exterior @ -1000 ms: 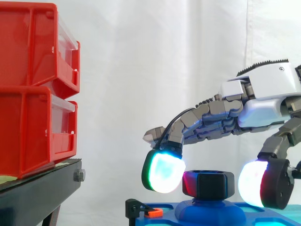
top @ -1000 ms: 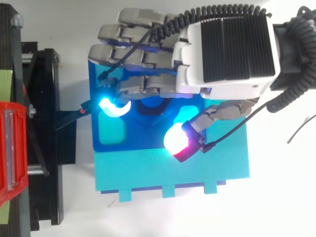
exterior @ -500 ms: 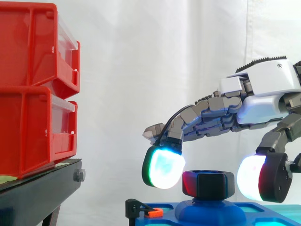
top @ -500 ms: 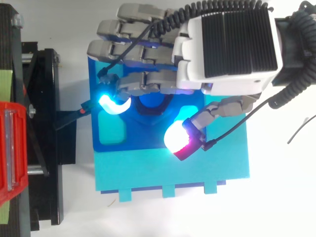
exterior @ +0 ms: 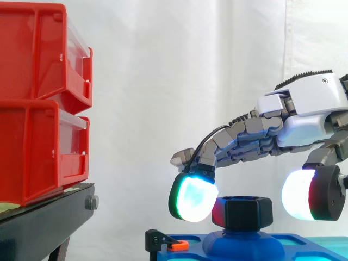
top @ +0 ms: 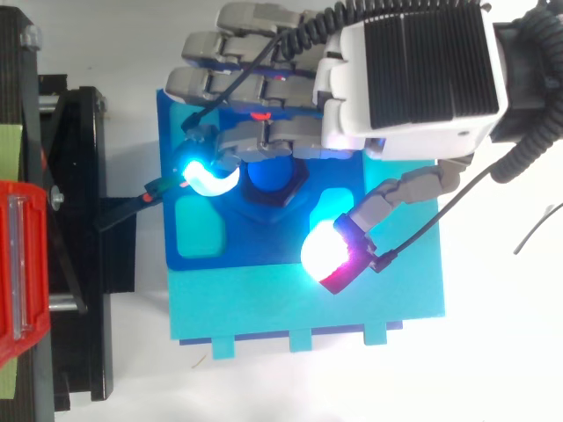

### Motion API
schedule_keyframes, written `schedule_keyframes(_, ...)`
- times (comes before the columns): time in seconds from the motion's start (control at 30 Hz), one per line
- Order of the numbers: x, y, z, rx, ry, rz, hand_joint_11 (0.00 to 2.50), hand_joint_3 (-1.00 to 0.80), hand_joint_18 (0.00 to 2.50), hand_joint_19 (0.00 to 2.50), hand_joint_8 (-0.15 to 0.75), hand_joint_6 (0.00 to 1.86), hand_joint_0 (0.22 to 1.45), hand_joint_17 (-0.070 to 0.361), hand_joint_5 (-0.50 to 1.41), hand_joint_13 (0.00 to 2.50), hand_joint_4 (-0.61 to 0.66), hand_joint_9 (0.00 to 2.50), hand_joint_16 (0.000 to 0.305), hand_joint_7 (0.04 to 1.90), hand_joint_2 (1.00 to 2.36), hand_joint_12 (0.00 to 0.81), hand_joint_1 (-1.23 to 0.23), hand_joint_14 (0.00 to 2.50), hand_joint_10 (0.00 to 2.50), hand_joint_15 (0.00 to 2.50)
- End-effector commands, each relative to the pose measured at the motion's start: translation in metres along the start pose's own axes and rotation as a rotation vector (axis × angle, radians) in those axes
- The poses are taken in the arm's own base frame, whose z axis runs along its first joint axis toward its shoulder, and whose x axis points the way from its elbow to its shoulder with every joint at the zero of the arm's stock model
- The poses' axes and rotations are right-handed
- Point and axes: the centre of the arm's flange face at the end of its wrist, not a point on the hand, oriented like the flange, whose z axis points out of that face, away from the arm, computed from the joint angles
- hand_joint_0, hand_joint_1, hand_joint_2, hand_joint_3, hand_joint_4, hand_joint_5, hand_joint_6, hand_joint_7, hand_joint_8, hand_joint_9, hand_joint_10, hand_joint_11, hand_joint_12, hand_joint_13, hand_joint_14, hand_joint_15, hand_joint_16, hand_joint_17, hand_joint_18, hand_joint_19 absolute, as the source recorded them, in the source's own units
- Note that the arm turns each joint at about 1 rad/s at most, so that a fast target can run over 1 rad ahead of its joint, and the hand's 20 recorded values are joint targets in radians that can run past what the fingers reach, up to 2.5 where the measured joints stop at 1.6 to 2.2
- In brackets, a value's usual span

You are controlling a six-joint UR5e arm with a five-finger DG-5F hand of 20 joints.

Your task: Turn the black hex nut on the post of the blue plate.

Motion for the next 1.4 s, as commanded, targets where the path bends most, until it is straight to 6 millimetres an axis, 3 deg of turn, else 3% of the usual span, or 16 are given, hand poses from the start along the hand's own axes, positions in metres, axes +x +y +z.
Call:
schedule_keyframes(0.0, -0.002, -0.002, -0.001, -0.002, -0.002, 0.000, 0.00, -0.50, 0.01, 0.02, 0.201, 0.50, 0.32, 0.125, -0.28, 0.00, 0.19, 0.00, 0.056, 0.73, 1.00, 0.363, -0.63, 0.00, 0.00, 0.00)
schedule_keyframes(1.37, -0.007, -0.024, -0.008, -0.016, 0.001, -0.003, 0.00, -0.50, 0.01, 0.04, 0.201, 0.50, 0.32, 0.125, -0.28, 0.00, 0.19, 0.00, 0.055, 0.73, 1.00, 0.366, -0.61, 0.00, 0.00, 0.00)
